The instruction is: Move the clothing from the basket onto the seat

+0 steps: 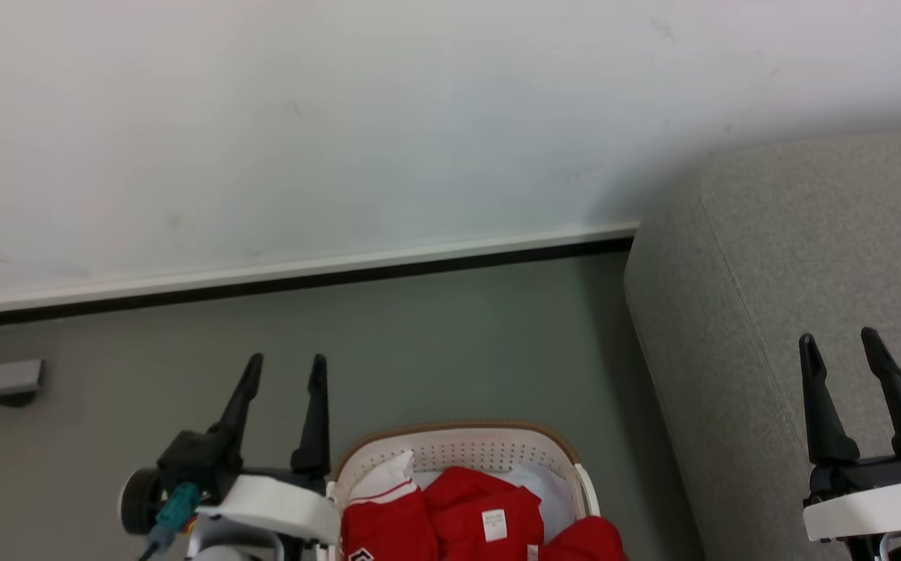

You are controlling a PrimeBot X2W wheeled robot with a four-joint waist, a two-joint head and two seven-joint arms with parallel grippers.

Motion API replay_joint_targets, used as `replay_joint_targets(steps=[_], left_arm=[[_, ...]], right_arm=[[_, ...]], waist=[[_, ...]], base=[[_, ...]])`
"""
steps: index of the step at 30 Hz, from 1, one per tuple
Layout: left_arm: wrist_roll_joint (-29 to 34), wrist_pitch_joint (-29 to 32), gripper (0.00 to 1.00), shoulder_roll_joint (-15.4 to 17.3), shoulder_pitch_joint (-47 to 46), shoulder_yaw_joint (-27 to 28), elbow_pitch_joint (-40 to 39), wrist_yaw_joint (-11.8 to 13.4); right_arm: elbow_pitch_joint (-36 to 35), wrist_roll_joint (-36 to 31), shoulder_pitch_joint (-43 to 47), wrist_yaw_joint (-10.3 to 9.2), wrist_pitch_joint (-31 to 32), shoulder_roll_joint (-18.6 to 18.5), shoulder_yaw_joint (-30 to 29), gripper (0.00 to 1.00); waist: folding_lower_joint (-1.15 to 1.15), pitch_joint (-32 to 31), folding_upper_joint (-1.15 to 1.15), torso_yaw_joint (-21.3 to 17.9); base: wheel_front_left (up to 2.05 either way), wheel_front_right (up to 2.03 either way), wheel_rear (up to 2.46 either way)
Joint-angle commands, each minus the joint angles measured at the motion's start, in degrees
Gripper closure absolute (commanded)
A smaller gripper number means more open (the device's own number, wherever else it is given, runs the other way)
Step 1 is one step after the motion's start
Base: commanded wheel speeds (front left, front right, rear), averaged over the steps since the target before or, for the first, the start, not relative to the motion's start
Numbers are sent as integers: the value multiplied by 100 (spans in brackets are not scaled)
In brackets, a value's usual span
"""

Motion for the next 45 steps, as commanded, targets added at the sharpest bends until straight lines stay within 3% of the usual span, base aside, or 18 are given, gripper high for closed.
replay_joint_targets(steps=[1, 13, 23, 27, 38, 45], left_arm=[[-58, -4, 0, 38, -122, -26, 117, -26], [-88, -4, 0, 39, -1322, -557, 1686, -163], [-149, 8, 0, 40, -2394, -1005, 3578, -404], [-164, 270, 0, 39, -2831, -1149, 4394, -511], [-165, 765, 0, 58, -3498, -1434, 5717, -757], [-26, 1171, 0, 244, -3841, -1612, 6054, -749]], right_arm=[[-30, 68, -82, -12, -15, -39, -15, 0], [-296, 323, -556, -12, -15, -174, -346, 0], [-544, 427, -1011, -12, -15, -46, -542, 0], [-597, 462, -1183, -12, -15, 42, -556, 0], [-654, 520, -1431, -12, -15, 314, -455, 0], [-699, 573, -1661, -12, -15, 467, -423, 0]], waist=[[0, 224, 0, -115], [0, 1321, 0, -448], [0, 2206, 0, -842], [0, 2487, 0, -1042], [0, 3102, 0, -1510], [0, 3551, 0, -1800]], base=[[0, 0, 0], [0, 0, 0], [0, 0, 0], [0, 0, 0], [0, 0, 0], [0, 0, 0]])
